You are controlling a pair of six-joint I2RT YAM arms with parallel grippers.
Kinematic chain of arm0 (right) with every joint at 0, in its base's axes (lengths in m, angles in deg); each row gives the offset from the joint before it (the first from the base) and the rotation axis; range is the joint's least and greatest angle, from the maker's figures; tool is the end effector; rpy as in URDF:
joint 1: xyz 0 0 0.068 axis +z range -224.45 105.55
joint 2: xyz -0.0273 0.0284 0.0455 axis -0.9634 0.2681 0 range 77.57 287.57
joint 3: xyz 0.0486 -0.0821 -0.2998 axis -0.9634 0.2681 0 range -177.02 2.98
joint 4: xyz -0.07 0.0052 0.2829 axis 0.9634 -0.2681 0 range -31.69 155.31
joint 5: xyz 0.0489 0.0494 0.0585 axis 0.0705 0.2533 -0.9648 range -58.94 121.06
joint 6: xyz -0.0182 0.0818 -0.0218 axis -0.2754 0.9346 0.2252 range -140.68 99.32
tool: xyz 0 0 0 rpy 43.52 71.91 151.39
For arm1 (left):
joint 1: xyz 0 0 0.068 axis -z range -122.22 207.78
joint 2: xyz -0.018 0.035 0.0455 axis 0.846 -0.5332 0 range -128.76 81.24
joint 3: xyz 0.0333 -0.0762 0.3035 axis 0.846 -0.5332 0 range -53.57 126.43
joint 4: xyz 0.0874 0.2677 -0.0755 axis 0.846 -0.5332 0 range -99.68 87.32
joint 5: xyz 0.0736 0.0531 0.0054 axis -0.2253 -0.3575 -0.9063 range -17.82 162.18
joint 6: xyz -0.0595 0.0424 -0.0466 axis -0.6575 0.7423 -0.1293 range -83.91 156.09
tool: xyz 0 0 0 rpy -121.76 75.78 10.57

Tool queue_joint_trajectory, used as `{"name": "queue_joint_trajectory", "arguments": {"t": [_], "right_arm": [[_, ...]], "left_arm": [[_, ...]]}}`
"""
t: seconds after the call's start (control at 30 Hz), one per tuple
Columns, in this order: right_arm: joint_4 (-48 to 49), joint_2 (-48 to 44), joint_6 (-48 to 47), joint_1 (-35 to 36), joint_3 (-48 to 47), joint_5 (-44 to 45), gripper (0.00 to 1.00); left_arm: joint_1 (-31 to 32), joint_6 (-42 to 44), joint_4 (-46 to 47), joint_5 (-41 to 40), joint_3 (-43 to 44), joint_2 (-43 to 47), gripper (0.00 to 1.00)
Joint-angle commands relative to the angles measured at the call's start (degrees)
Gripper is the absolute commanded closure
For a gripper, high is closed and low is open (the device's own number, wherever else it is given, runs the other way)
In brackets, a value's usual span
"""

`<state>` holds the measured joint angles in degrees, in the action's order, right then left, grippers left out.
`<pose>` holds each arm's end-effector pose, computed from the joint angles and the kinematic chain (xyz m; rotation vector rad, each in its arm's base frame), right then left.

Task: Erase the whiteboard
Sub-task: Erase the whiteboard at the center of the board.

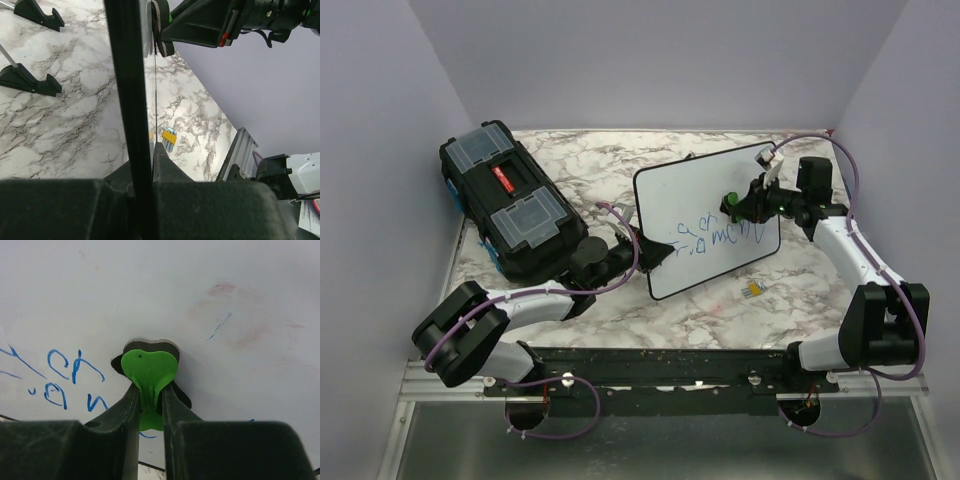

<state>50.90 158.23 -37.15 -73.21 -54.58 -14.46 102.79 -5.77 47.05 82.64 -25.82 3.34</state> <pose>0.3483 0.0622 0.2853 -0.7327 1.9554 0.7166 0.2223 -0.2422 0.2385 0.2053 1.7309 -1.3001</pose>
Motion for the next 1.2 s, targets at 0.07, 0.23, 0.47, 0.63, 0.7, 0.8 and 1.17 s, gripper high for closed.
{"name": "queue_joint_trajectory", "arguments": {"t": [0.07, 0.23, 0.47, 0.63, 0.7, 0.8, 1.17], "right_arm": [[12.8, 0.7, 15.0, 1.0, -3.6, 11.1, 0.99], [11.9, 4.3, 15.8, -0.9, -5.8, 18.7, 0.99], [7.5, 4.6, 9.6, -3.3, -1.9, 14.3, 0.99], [-1.0, 5.5, -0.3, -1.9, -1.2, -1.7, 0.99], [-1.0, 4.8, -0.9, -1.3, -1.0, -4.0, 0.99], [0.3, 3.6, -0.3, -1.3, -1.9, -6.7, 0.99], [18.6, 2.3, 16.1, -1.3, -3.9, 17.1, 0.99]], "left_arm": [[1.0, 4.5, 5.9, 4.6, 0.8, 2.3, 1.00], [1.1, 4.5, 5.8, 4.7, 0.7, 2.6, 1.00], [1.1, 4.3, 6.4, 5.1, 0.9, 2.0, 1.00], [1.1, 4.0, 6.8, 5.4, 1.5, 1.2, 1.00], [1.1, 3.9, 6.8, 5.5, 1.5, 1.1, 1.00], [1.1, 4.0, 6.2, 5.3, 1.4, 1.3, 1.00], [1.1, 4.5, 4.7, 5.1, 2.0, 1.8, 1.00]]}}
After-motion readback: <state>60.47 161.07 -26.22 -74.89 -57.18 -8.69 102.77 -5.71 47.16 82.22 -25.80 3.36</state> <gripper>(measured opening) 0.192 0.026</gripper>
